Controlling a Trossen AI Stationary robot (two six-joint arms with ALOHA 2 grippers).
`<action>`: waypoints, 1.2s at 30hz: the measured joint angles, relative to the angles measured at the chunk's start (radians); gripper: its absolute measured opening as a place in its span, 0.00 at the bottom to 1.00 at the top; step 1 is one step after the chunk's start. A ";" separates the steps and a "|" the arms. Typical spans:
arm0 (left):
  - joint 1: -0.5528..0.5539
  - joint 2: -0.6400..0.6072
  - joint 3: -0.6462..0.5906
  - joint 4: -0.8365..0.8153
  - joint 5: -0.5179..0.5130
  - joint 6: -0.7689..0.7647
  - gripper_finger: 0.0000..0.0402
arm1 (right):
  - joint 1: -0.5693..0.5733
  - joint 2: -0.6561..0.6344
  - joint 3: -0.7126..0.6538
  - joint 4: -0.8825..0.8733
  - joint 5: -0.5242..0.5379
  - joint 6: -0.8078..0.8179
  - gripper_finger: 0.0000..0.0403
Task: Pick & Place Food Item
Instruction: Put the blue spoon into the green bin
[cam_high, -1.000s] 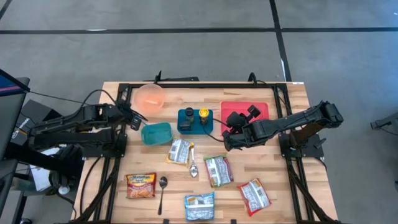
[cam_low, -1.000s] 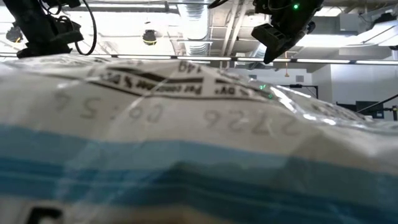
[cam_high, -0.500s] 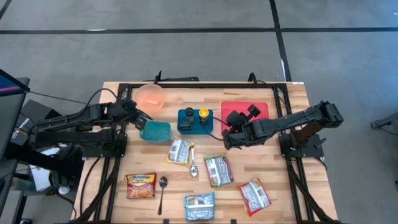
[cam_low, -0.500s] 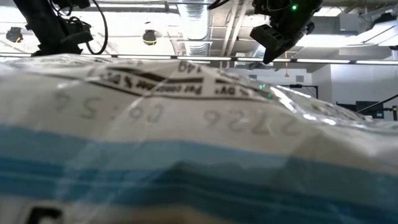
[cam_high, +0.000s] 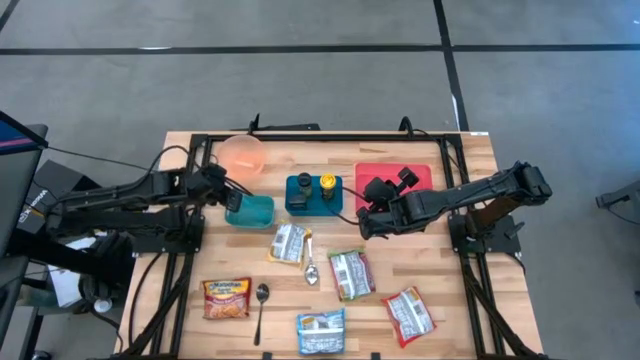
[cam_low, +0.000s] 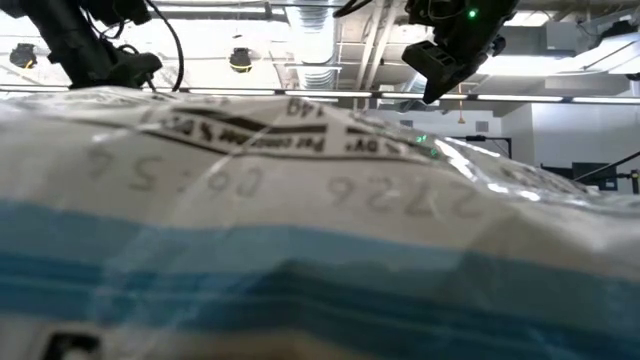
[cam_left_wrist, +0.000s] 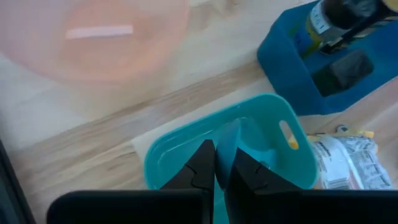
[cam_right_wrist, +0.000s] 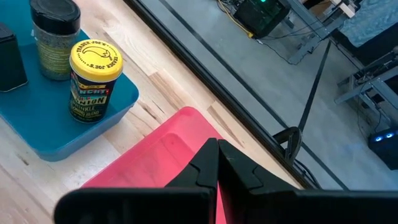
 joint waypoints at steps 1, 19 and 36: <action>0.000 -0.001 -0.007 0.000 0.000 -0.014 0.01 | 0.000 0.000 0.000 0.001 -0.001 -0.005 0.00; 0.000 -0.002 -0.113 0.119 0.009 -0.123 0.02 | 0.000 0.000 0.000 0.019 -0.024 -0.026 0.00; 0.000 -0.002 -0.113 0.079 0.050 -0.166 0.04 | -0.002 0.000 0.000 0.029 -0.043 -0.026 0.00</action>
